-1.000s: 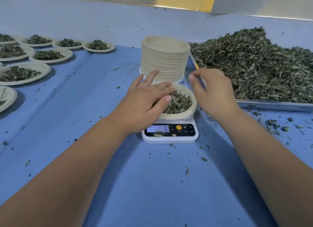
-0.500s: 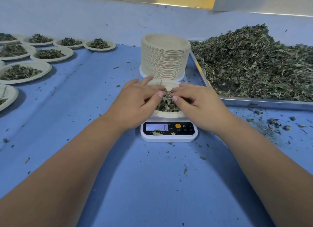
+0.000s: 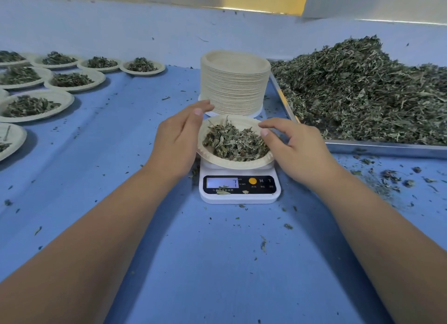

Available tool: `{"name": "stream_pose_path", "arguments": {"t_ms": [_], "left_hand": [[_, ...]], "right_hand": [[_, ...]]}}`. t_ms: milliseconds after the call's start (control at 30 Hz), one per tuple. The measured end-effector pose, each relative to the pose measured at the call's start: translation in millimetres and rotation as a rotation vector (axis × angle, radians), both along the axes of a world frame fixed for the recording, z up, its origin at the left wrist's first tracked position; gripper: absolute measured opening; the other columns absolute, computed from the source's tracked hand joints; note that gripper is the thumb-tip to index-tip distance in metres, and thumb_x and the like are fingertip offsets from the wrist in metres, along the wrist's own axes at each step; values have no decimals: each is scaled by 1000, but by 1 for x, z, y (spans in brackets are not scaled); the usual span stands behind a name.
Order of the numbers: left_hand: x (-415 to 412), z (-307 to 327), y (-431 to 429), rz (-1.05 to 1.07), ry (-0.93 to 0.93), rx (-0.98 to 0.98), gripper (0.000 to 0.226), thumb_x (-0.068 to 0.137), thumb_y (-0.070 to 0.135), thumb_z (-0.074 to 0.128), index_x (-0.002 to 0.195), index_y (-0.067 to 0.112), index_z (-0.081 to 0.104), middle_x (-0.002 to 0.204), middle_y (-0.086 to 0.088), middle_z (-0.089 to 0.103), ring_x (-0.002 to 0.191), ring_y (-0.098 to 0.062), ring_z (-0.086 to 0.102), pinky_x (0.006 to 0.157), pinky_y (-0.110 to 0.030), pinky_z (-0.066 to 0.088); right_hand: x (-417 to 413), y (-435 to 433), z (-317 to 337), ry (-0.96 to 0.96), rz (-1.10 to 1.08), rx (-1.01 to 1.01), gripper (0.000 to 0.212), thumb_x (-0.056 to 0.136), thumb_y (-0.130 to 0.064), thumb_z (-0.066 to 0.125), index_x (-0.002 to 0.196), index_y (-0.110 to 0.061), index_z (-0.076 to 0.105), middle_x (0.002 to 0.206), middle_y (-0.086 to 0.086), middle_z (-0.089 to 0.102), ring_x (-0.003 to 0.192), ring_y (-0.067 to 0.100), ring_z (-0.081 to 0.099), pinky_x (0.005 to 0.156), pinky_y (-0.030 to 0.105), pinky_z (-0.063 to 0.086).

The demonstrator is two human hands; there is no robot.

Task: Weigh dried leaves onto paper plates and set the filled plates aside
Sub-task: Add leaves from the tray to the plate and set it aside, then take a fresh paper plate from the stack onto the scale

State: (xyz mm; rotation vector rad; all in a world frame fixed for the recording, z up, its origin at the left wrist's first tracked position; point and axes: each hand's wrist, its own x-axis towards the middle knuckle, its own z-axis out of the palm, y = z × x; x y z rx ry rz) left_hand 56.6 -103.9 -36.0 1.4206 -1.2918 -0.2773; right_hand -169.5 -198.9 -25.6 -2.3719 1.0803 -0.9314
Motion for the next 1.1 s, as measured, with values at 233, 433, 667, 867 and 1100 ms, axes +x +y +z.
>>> {"name": "stream_pose_path", "arguments": {"t_ms": [233,433,667,867,1100], "left_hand": [[-2,1,-11,71,285,220,47,108,54,28,149,42,48,150,24,43,142,-2,36,118,-30,24],[-15,-1,-18,20,594,365,57,102,63,34,150,36,46,152,7,52,140,-17,50,121,-43,31],[9,25,-7,-8,1226,104,28,104,12,43,123,10,63,111,-9,75,94,-28,75,71,-44,63],[59,40,7,39,1350,-37,34,103,9,38,127,6,62,118,-16,72,101,-35,72,80,-50,59],[102,21,5,62,1546,-277,40,109,30,33,127,2,55,128,-19,62,127,-36,59,113,-52,44]], "right_hand": [[-1,1,3,160,-76,-39,36,103,-51,40,122,-31,63,77,3,71,60,12,59,63,29,47],[5,9,4,144,-108,-43,40,103,-52,40,119,-23,62,89,1,72,92,25,63,97,39,44],[22,36,18,110,97,5,40,89,-69,49,98,-30,48,67,-14,60,78,-4,55,94,39,36],[71,41,30,279,205,-146,55,77,-85,49,108,-40,49,113,-12,54,102,19,50,78,36,39],[179,12,25,339,160,-137,61,71,-89,51,95,-34,50,75,-15,52,81,19,54,65,34,40]]}}
